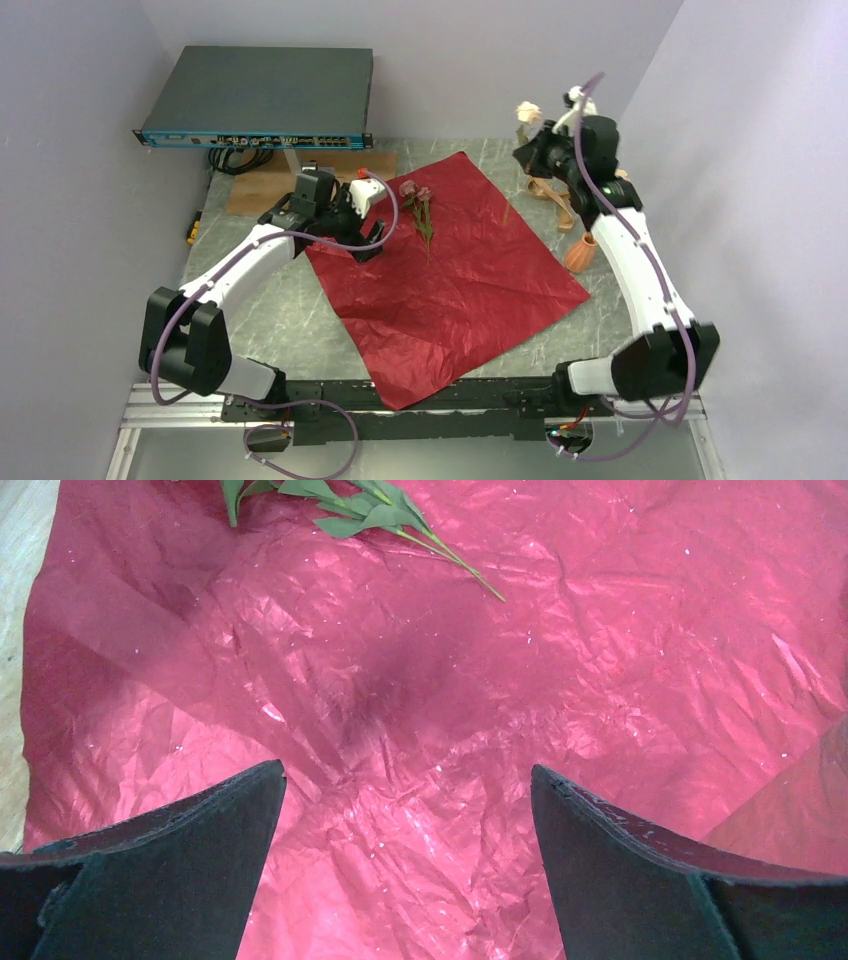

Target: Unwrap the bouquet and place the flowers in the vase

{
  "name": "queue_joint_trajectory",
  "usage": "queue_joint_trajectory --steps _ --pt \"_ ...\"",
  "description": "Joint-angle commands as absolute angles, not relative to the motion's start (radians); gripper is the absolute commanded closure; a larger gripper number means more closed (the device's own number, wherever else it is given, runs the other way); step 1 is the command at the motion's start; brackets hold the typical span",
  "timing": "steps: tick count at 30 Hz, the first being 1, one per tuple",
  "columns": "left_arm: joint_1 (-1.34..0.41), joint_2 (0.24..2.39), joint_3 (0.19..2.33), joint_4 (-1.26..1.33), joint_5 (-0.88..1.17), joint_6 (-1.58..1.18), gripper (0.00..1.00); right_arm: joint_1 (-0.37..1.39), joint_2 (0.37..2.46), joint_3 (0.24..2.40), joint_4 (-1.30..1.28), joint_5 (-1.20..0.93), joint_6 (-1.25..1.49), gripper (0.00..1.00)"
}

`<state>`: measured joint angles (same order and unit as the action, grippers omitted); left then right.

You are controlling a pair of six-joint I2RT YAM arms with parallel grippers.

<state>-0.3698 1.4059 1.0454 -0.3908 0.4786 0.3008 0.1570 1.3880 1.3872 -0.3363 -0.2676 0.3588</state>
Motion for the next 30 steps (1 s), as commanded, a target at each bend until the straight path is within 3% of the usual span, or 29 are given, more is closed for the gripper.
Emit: queue_joint_trajectory --steps 1,8,17,30 --pt "-0.368 1.437 1.100 -0.345 0.538 0.264 0.01 0.109 1.186 1.241 -0.190 -0.216 0.308 1.00" --pt "-0.371 1.484 1.137 -0.326 0.557 0.220 0.01 -0.011 0.995 1.184 -0.230 -0.035 0.275 1.00" --pt "-0.375 1.509 1.162 -0.318 0.561 0.193 0.01 -0.164 0.840 0.982 -0.080 0.095 0.152 1.00" --pt "-0.379 1.509 1.153 -0.305 0.555 0.190 0.01 -0.285 0.881 0.803 0.207 0.072 0.104 1.00"
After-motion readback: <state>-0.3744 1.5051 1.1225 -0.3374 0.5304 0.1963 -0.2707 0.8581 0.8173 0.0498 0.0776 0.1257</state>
